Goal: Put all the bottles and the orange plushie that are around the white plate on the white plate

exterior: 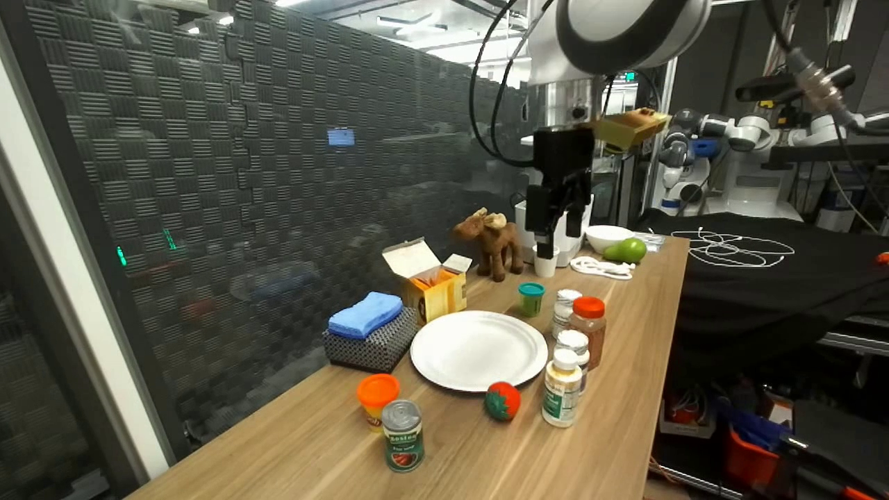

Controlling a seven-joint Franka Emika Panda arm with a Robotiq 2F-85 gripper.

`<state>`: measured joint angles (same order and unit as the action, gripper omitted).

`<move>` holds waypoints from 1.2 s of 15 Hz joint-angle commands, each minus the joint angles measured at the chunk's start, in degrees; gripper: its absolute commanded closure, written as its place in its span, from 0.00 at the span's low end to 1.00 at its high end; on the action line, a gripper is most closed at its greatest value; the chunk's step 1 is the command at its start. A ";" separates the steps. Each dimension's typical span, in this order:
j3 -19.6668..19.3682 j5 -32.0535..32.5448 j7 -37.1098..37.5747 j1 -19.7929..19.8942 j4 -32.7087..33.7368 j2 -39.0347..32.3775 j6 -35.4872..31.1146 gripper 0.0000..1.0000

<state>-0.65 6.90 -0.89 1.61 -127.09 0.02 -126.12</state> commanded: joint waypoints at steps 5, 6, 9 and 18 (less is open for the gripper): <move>-2.21 5.14 6.32 -0.74 12.69 -17.17 -3.27 0.00; -2.78 6.81 7.93 -1.07 13.42 -18.37 -4.18 0.00; -4.09 8.94 10.96 -1.24 15.31 -21.18 -5.76 0.00; -7.15 7.17 12.46 0.11 19.08 -26.88 -7.35 0.00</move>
<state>-7.08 14.58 11.05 1.58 -110.79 -24.61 -133.25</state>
